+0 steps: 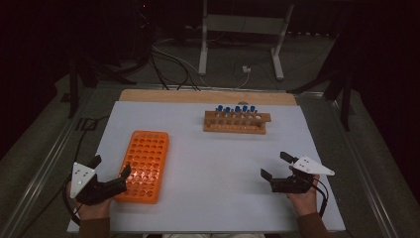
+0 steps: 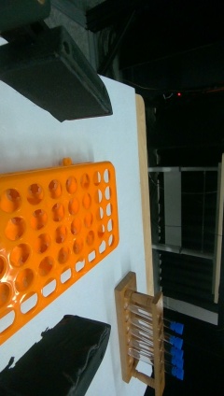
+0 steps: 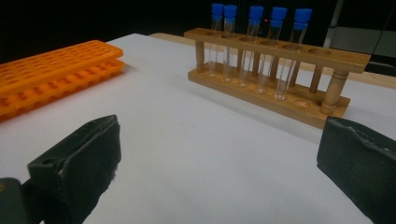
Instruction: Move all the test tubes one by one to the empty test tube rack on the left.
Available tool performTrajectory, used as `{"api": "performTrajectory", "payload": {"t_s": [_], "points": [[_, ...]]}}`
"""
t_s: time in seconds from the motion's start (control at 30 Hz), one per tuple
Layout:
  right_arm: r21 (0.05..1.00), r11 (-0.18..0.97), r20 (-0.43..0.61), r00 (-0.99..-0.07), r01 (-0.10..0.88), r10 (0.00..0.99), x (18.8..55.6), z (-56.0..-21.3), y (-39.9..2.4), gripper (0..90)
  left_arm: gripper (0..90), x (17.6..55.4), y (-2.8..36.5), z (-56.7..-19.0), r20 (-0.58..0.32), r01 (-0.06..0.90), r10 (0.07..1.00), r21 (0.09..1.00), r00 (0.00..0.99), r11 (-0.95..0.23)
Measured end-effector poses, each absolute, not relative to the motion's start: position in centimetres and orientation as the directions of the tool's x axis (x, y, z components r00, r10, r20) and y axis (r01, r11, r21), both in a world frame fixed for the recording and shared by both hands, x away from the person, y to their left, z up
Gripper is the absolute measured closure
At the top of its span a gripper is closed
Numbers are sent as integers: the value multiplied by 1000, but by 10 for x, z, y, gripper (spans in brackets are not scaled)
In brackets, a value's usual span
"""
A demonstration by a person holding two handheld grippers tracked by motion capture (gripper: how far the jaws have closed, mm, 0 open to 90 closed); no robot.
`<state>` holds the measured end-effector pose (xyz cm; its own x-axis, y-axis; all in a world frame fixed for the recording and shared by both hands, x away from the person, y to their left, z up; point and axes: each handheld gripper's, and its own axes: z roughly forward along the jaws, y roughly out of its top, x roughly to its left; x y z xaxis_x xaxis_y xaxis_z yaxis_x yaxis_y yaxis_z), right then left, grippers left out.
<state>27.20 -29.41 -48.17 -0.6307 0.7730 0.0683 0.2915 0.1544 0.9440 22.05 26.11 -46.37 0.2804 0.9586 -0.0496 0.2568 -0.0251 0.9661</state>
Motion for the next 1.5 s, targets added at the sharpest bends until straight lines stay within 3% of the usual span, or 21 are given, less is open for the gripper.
{"api": "performTrajectory", "payload": {"t_s": [0.33,0.47,0.67,1.07,1.5], "points": [[944,131,89,-615,304,783,273,-481,-293,0,12,220,262,-465,-64,268,962,963,266,-10],[956,101,93,-612,274,785,274,-474,-287,0,12,222,259,-465,-36,269,974,963,222,-26],[958,99,92,-617,269,781,283,-460,-280,0,12,223,257,-465,-37,272,972,962,231,-28],[956,114,78,-609,270,790,319,-425,-267,0,12,224,255,-467,-44,279,974,960,224,-20],[950,113,83,-586,290,806,364,-420,-263,52,12,220,261,-467,-62,262,983,965,175,14]]}}
